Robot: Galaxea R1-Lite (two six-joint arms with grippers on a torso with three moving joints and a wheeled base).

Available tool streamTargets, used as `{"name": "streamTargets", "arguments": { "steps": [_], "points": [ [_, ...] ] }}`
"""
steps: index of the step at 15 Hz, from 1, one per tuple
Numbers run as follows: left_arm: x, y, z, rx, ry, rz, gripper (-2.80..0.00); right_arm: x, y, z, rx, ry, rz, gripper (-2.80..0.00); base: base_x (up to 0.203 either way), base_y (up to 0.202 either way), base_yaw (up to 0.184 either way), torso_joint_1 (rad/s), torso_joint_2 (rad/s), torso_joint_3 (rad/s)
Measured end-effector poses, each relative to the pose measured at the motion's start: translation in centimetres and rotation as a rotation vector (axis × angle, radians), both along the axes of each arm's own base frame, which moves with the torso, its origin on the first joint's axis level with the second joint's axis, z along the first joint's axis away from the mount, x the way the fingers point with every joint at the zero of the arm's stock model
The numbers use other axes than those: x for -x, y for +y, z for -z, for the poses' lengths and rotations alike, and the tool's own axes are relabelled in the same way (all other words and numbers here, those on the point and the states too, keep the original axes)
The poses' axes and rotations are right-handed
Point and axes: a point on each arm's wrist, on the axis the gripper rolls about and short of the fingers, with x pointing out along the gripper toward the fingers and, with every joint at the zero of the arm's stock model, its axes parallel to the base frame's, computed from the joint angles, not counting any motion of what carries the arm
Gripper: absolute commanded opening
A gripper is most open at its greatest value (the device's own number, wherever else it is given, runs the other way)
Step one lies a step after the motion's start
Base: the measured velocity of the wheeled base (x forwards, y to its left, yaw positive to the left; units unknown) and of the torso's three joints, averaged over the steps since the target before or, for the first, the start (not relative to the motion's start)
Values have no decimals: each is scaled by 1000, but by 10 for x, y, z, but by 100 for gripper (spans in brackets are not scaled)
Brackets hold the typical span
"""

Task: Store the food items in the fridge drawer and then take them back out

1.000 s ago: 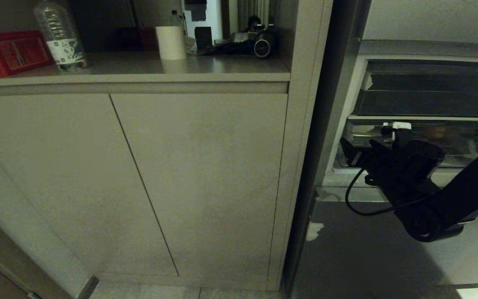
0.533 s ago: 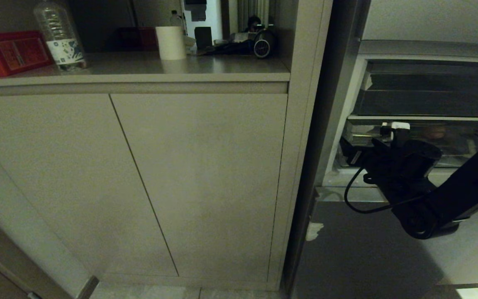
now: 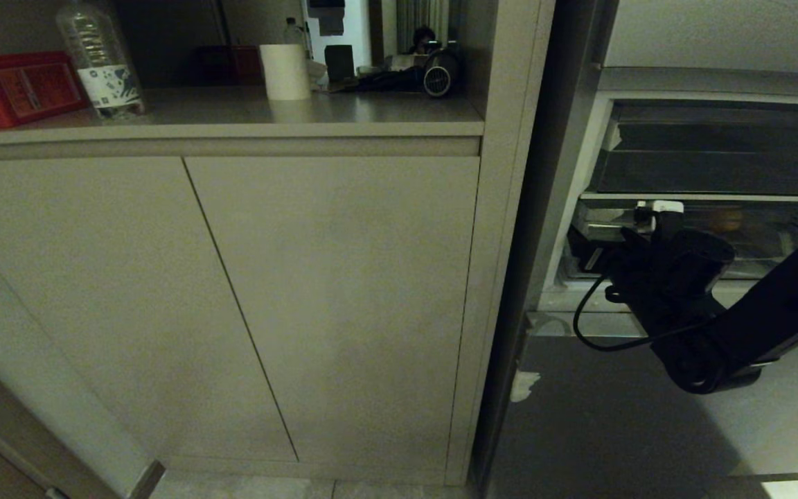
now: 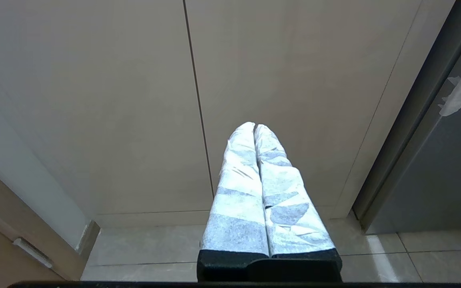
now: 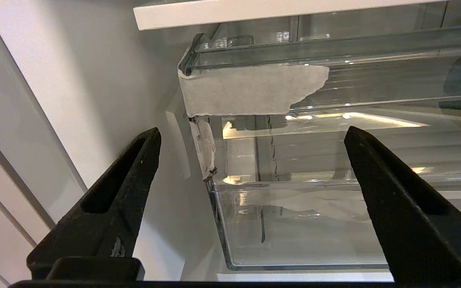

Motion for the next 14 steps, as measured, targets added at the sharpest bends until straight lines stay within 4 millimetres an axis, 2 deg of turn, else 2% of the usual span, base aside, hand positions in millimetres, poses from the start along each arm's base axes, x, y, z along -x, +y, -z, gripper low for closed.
{"name": "streamTargets", "arguments": {
  "steps": [1,9,14],
  "points": [
    [0,0,0,0,0,0,-280,0,0,0,1,0,-1,-280,0,0,0,0,0,0],
    [0,0,0,0,0,0,-280,-1,4,0,6,-1,-13,-280,0,0,0,0,0,0],
    [0,0,0,0,0,1,-280,1,17,-3,4,-8,-37,-280,0,0,0,0,0,0]
  ]
}}
